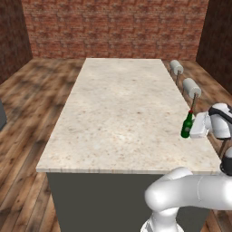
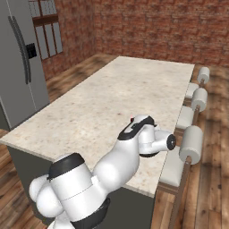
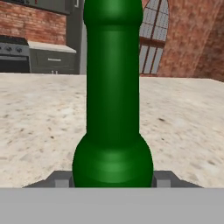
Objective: Get the candle and the beer from the cabinet and move them to the dining counter.
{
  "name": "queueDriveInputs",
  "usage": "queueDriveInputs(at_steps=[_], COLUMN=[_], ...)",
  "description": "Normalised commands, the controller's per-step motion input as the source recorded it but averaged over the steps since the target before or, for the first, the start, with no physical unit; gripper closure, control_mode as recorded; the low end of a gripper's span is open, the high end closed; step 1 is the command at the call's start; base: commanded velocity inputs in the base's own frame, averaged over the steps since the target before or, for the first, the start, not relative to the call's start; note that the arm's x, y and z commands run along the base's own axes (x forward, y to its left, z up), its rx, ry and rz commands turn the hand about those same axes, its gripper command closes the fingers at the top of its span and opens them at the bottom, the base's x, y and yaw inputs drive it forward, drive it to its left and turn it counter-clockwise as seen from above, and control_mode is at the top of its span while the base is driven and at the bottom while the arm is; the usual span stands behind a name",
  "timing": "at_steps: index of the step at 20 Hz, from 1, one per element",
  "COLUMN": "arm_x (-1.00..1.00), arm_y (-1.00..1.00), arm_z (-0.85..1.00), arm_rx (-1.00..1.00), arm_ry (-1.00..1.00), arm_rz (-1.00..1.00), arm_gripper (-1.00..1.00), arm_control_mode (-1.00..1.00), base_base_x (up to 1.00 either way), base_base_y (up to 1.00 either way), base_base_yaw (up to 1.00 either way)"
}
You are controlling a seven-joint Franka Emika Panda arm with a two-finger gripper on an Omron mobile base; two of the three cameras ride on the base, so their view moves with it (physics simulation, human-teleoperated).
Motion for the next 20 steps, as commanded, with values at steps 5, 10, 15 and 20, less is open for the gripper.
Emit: queueDriveInputs(at_steps=[5, 10, 15, 20], arm_x=[0.11, 0.12, 0.13, 0.11], arm_y=[0.0, 0.0, 0.0, 0.0], arm_z=[-0.15, -0.18, -0.17, -0.17], arm_rx=[0.0, 0.0, 0.0, 0.0], arm_ry=[0.0, 0.01, 0.0, 0.0], arm_rz=[0.08, 0.07, 0.07, 0.05], arm_gripper=[1.0, 1.0, 1.0, 1.0], arm_control_mode=[-1.0, -1.0, -1.0, -1.0], base_base_x=[0.0, 0.0, 0.0, 0.0], base_base_y=[0.0, 0.0, 0.0, 0.0], base_base_yaw=[0.0, 0.0, 0.0, 0.0])
